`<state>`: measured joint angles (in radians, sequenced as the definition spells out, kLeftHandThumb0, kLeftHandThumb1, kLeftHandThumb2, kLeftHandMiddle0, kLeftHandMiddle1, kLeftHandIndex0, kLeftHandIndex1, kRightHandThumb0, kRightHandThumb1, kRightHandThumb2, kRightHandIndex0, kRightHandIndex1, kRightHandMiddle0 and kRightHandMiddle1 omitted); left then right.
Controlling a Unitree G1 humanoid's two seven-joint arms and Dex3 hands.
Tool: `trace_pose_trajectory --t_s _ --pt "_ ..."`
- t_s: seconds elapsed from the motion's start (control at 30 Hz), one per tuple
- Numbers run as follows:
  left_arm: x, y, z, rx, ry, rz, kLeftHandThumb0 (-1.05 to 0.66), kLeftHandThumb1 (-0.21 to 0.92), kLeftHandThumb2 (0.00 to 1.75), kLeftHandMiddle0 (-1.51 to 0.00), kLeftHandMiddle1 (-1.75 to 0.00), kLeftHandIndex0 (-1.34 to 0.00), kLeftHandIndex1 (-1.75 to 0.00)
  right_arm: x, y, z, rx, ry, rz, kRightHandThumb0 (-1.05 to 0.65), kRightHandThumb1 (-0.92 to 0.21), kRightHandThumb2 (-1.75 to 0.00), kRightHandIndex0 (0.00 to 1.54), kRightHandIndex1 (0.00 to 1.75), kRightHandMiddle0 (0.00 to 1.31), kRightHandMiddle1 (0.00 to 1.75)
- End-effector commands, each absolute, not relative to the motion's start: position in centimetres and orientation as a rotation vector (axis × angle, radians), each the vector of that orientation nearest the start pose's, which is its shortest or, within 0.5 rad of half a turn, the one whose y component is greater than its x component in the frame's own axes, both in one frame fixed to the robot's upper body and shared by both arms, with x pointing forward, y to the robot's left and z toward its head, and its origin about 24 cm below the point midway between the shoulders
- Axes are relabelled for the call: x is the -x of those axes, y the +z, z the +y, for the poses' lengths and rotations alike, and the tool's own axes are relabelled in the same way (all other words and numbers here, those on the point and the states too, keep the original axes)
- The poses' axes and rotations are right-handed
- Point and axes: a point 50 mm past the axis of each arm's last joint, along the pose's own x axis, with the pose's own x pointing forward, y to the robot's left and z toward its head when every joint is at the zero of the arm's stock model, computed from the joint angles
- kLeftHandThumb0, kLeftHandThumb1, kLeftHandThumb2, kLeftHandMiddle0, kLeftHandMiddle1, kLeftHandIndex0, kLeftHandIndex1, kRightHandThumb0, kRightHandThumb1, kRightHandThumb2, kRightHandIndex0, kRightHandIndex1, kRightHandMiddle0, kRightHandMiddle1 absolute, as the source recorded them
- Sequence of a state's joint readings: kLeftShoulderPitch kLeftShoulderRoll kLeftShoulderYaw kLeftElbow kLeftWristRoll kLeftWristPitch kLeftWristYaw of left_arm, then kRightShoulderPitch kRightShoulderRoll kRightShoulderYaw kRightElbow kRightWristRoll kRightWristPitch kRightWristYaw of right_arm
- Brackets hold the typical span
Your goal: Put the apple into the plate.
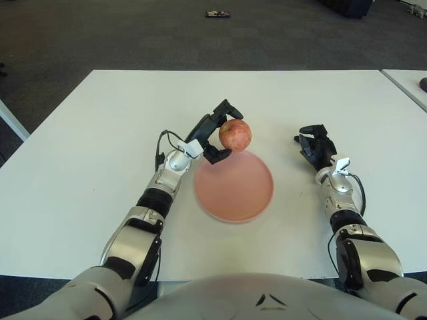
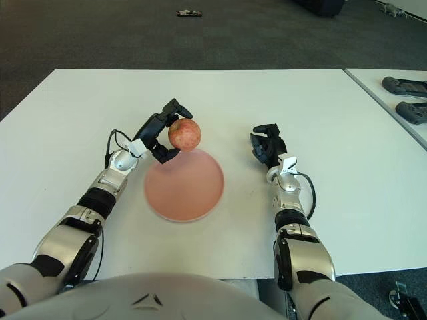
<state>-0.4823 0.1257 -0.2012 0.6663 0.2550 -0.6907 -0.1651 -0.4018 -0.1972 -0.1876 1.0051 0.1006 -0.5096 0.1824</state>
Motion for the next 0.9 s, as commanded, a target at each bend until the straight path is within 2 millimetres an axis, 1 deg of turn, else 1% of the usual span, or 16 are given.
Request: trace_pose_trajectory --t_s 0.0,0.3,0.87 --pt "-31.21 7.02 8.62 -0.477 -0.582 -0.440 0.00 -0.04 1.68 -0.92 -1.60 -0.66 -1.75 -27.60 -4.39 -21.26 0.005 -0.014 0.228 -0.35 -0.92 -0.47 0.34 1.23 0.25 1.69" --pt "-30.73 6.30 8.63 -0.457 -0.558 -0.419 0.00 -0.02 1.65 -0.90 -1.61 -0.64 -1.75 -27.55 -4.39 -21.29 0.006 -0.014 0.227 -0.35 -0.92 -0.47 0.34 1.23 0.25 1.69" --pt "-30.33 6.26 8.78 -0.440 -0.543 -0.430 0.00 0.01 1.63 -0.87 -1.63 -0.62 -1.75 -27.48 -4.42 -21.24 0.006 -0.014 0.226 -0.35 -0.92 -0.47 0.34 1.23 0.25 1.69"
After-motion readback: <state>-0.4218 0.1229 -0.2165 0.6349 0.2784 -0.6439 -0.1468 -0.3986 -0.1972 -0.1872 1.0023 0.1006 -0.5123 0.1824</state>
